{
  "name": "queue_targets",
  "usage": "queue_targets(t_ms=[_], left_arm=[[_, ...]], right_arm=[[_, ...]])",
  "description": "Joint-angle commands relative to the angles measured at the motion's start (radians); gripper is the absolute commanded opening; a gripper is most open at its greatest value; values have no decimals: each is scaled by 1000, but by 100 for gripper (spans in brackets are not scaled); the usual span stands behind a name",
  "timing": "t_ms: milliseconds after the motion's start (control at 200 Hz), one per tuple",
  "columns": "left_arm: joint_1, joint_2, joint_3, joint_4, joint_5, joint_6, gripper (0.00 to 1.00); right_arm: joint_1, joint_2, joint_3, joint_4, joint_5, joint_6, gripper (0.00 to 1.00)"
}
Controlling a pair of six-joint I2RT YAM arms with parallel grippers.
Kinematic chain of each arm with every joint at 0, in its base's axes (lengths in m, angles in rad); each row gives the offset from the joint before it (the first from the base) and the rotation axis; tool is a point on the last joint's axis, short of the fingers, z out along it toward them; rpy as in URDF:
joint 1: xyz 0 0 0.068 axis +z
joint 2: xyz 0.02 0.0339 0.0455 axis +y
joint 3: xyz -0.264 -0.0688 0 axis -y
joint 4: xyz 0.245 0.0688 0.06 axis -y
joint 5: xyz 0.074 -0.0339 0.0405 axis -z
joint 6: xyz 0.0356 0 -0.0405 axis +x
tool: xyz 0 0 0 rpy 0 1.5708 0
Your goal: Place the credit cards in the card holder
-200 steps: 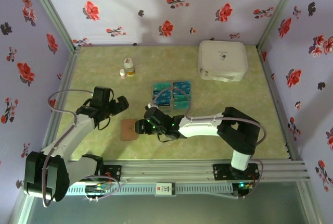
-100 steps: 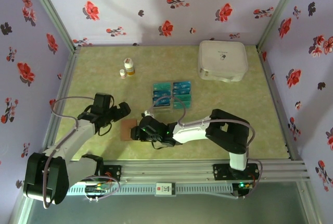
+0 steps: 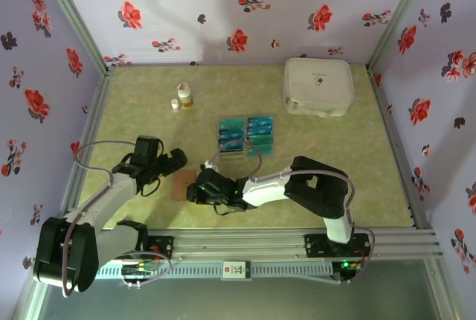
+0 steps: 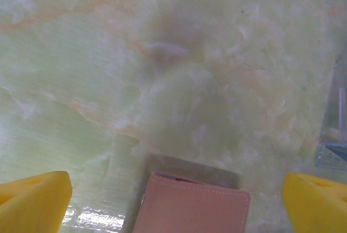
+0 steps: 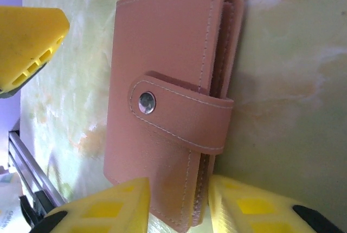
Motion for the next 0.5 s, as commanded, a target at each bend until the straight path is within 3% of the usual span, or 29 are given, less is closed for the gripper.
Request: queue_targets(t_ms=[0,150,495], left_arm=[[6,-14,-21,22,13,4,100],[5,-10,-31,32,12,3,100],[6,16,2,38,31,1,100]], right_arm=[[9,31,36,0,15,4,26],[6,34,31,22,25,10,0],[-21,-106,-92,87,39,-10,0]])
